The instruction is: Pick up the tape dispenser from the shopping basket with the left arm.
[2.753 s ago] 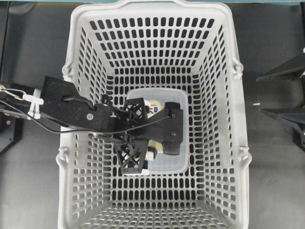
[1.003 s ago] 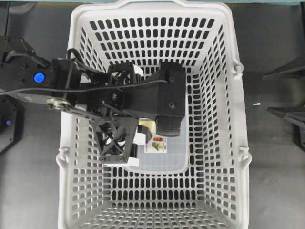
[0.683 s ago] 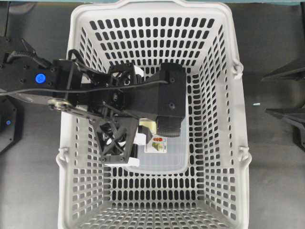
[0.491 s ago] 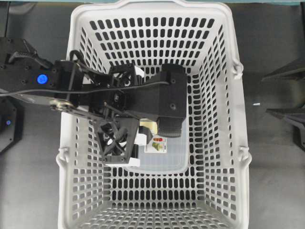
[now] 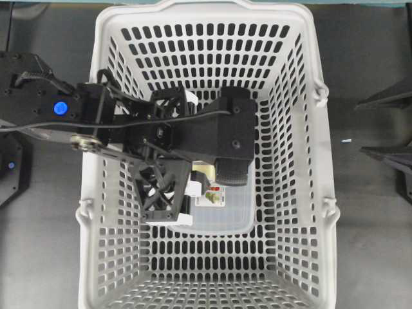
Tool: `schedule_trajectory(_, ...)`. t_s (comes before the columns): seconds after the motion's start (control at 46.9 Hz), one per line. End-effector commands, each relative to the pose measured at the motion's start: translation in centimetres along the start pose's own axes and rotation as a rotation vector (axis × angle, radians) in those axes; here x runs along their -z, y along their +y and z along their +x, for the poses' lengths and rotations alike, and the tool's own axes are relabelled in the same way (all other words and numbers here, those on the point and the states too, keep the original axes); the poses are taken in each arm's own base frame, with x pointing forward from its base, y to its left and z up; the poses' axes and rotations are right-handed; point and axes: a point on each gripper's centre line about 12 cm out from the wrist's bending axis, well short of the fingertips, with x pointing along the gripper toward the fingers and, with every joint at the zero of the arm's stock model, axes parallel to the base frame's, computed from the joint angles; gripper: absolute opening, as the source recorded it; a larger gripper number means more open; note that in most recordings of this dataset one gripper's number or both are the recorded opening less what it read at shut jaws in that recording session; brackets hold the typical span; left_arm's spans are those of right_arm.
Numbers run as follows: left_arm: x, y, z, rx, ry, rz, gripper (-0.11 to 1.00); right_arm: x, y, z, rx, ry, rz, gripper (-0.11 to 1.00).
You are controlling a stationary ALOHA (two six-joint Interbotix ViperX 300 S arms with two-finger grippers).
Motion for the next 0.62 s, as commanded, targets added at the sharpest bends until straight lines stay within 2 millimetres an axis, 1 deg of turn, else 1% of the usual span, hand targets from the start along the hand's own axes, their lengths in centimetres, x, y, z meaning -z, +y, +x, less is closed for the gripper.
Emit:
schedule_trajectory(0.0, -0.29, -0.02, -0.78, -0.001, -0.025, 0.006, 0.28, -0.30, 0.04, 0.07, -0.002, -0.008, 0.003, 0.78)
schedule_trajectory(0.598, -0.12, -0.09, -0.42, 0.000, -0.016, 0.004, 0.28, 0.16, 0.02, 0.09, -0.002, 0.000, 0.003, 0.78)
